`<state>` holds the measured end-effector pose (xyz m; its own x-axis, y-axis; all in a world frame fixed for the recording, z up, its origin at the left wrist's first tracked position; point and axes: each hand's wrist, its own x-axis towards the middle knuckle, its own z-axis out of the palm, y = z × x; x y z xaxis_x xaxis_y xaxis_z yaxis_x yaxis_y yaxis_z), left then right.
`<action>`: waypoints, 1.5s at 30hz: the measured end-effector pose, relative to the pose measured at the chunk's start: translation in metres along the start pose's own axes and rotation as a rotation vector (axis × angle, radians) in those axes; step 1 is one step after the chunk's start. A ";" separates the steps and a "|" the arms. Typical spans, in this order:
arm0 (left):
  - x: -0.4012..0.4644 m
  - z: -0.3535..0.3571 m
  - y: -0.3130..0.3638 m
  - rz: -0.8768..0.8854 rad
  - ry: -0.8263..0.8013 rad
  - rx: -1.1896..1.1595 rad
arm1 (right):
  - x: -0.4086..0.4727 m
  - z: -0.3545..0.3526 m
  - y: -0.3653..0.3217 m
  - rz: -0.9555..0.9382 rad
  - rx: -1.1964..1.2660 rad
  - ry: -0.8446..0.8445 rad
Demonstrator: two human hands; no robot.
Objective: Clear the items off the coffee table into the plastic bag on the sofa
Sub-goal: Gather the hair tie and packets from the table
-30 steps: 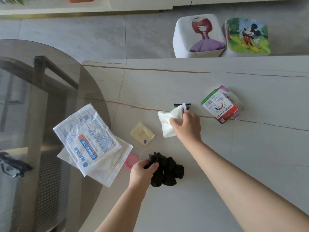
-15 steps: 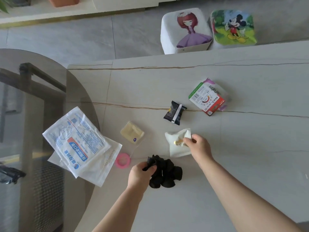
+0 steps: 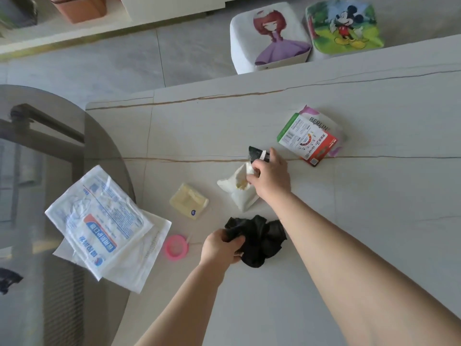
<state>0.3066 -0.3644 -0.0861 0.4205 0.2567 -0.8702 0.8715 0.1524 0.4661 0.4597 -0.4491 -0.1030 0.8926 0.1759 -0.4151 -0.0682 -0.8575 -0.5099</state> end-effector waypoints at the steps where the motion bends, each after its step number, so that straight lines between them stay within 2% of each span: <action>1: 0.001 0.000 -0.002 -0.003 -0.009 -0.009 | -0.004 0.004 0.004 -0.027 -0.005 0.016; 4: 0.001 -0.001 -0.006 0.001 0.002 -0.018 | -0.013 0.010 0.017 -0.038 0.087 0.112; 9: -0.011 0.005 0.002 0.011 0.041 0.025 | -0.039 -0.017 0.038 0.085 0.258 0.055; 14: -0.044 0.026 0.023 0.083 0.034 0.132 | -0.094 -0.064 0.072 0.295 0.498 0.121; 20: -0.100 0.069 0.057 0.120 -0.169 0.146 | -0.159 -0.121 0.120 0.433 0.769 0.236; 28: -0.179 0.143 0.063 0.127 -0.363 0.267 | -0.273 -0.204 0.183 0.511 0.934 0.582; 33: -0.233 0.200 0.058 0.123 -0.474 0.308 | -0.350 -0.240 0.231 0.627 1.040 0.746; 37: -0.270 0.250 0.049 0.149 -0.559 0.407 | -0.413 -0.257 0.260 0.709 1.236 0.873; 45: -0.351 0.359 -0.001 0.222 -0.704 0.611 | -0.526 -0.271 0.329 0.874 1.438 1.089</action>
<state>0.2486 -0.7975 0.1611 0.4732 -0.4434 -0.7613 0.6508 -0.4065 0.6413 0.0883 -0.9548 0.1520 0.2343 -0.7826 -0.5767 -0.2992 0.5064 -0.8087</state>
